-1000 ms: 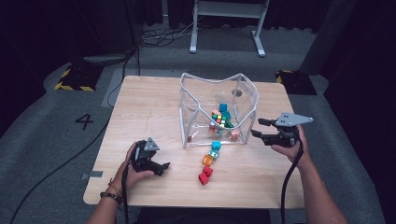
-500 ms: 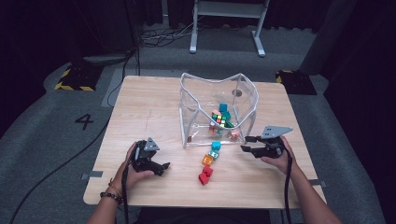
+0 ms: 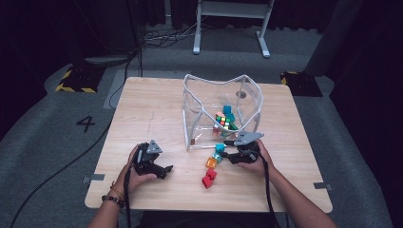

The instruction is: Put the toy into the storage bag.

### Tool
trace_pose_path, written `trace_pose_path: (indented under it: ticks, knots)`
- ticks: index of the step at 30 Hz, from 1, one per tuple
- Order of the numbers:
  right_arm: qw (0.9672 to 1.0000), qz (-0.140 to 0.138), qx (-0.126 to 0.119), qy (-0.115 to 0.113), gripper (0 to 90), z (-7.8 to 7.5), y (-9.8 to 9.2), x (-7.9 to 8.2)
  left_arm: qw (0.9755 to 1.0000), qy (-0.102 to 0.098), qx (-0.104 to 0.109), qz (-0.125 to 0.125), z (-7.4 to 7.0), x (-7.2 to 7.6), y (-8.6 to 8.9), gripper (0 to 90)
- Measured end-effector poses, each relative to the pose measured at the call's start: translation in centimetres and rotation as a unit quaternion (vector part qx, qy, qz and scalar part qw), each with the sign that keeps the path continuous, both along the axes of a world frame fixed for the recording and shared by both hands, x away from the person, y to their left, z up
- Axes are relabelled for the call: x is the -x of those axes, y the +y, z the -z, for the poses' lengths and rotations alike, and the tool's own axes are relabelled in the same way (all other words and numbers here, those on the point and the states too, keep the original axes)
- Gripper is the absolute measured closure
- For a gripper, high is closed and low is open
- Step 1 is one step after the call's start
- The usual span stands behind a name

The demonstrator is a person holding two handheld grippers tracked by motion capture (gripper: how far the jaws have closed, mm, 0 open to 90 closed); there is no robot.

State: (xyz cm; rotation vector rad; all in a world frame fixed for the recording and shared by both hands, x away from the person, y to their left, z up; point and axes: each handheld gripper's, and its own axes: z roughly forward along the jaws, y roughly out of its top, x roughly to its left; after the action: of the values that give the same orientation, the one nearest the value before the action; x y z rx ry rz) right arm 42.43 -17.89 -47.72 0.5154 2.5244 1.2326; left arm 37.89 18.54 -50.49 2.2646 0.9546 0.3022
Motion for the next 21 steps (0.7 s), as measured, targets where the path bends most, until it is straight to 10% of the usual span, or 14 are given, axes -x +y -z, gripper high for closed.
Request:
trace_pose_path:
  ticks: [4,21]
  knots:
    - [0.9996,0.003,0.012,-0.024,47.5,0.1,0.4,-0.9,1.0000,-0.002,0.001,-0.001,0.0,0.0,0.0,0.5]
    - [0.9998,0.013,0.015,0.007,58.5,1.9,1.2,-0.9,1.0000,-0.004,0.000,-0.002,0.1,0.0,0.0,0.5]
